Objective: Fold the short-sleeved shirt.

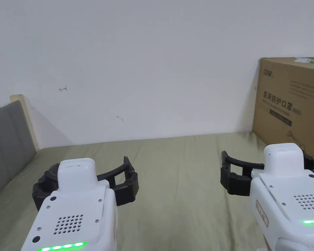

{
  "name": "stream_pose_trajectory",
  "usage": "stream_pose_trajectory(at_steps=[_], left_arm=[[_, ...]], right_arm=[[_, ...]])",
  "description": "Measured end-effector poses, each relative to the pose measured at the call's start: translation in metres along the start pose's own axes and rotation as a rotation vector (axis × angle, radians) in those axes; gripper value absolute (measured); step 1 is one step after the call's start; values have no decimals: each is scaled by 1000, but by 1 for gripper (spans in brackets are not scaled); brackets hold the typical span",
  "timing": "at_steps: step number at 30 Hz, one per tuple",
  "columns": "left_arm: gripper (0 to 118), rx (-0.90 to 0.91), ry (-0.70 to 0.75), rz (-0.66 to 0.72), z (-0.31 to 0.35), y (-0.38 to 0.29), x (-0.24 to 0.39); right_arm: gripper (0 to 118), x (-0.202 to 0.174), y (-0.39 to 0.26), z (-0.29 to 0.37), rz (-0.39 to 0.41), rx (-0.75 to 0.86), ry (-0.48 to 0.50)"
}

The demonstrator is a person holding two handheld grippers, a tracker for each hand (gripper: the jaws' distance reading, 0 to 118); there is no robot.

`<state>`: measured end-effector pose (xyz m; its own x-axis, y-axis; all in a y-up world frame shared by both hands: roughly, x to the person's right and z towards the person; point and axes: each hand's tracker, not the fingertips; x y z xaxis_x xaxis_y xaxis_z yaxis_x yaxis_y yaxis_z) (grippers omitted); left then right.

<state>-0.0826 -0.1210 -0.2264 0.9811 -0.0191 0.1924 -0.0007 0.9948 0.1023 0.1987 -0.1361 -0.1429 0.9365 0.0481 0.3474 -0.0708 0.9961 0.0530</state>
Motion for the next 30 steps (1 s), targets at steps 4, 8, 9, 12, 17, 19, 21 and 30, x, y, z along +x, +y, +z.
stream_pose_trajectory(at_steps=[4, 8, 9, 12, 17, 19, 21, 30], left_arm=[[118, -29, -43, 17, -2, -5, 1], [118, -37, -78, 8, 0, -12, 2], [118, -41, -75, 9, 1, -14, 3], [118, -54, -82, 28, -3, -11, 2], [118, -59, -81, 2, -1, -15, 2], [118, -60, -83, 2, -2, -14, 3], [118, -66, -91, 12, -1, -15, 2], [118, -93, -113, 43, -3, -17, 1]], right_arm=[[117, -5, 2, 1, 6, 12, 13], [117, -11, 3, -2, 17, 7, 27], [117, -12, 3, -2, 17, 4, 29], [117, -12, 1, -5, 0, -20, 40], [117, -12, -2, -7, -18, -43, 51], [117, -11, -4, -7, -19, -49, 54], [117, -12, -5, -8, -14, -58, 44], [117, -10, -8, -8, -22, -85, 59]])
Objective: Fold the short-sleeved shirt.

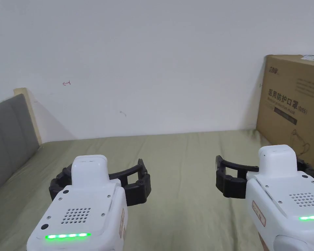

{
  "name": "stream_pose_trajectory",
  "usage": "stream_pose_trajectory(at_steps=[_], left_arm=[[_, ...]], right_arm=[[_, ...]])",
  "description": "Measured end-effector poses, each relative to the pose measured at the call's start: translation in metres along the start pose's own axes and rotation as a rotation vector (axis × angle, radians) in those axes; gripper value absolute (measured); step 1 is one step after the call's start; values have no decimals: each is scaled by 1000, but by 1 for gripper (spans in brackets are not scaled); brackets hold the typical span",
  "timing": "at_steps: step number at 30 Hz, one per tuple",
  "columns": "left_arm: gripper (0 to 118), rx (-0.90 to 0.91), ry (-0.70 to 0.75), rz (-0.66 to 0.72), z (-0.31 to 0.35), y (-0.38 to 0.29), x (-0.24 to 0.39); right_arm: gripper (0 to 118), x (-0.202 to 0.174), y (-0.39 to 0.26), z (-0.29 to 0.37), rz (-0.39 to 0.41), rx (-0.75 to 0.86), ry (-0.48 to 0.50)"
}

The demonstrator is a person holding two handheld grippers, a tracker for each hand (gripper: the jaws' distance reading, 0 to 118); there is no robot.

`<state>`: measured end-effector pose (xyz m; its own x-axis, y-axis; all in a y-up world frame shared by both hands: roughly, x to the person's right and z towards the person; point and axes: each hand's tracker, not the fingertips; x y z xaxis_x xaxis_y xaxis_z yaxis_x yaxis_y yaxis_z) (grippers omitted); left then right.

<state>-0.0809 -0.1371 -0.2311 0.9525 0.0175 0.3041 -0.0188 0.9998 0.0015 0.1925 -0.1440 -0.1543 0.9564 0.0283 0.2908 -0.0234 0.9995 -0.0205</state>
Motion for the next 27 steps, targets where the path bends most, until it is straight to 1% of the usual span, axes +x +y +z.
stream_pose_trajectory(at_steps=[7, 12, 17, 20, 24, 27], left_arm=[[118, -8, -41, 71, 1, 1, -7], [118, -22, -24, 99, 0, 5, -6], [118, -23, -10, 97, 0, 7, -5], [118, -65, 11, 100, -6, 5, -2], [118, -69, -24, 157, -5, 0, -5], [118, -69, -6, 153, -7, 0, -4]], right_arm=[[117, -2, -2, 0, 3, -11, 6], [117, -2, -3, -1, 3, -17, 7], [117, -2, -4, -2, -4, -27, 9], [117, -3, -4, -2, -7, -36, 14], [117, -4, -4, -2, 5, -39, 18], [117, -3, -5, -3, 14, -36, 17]])
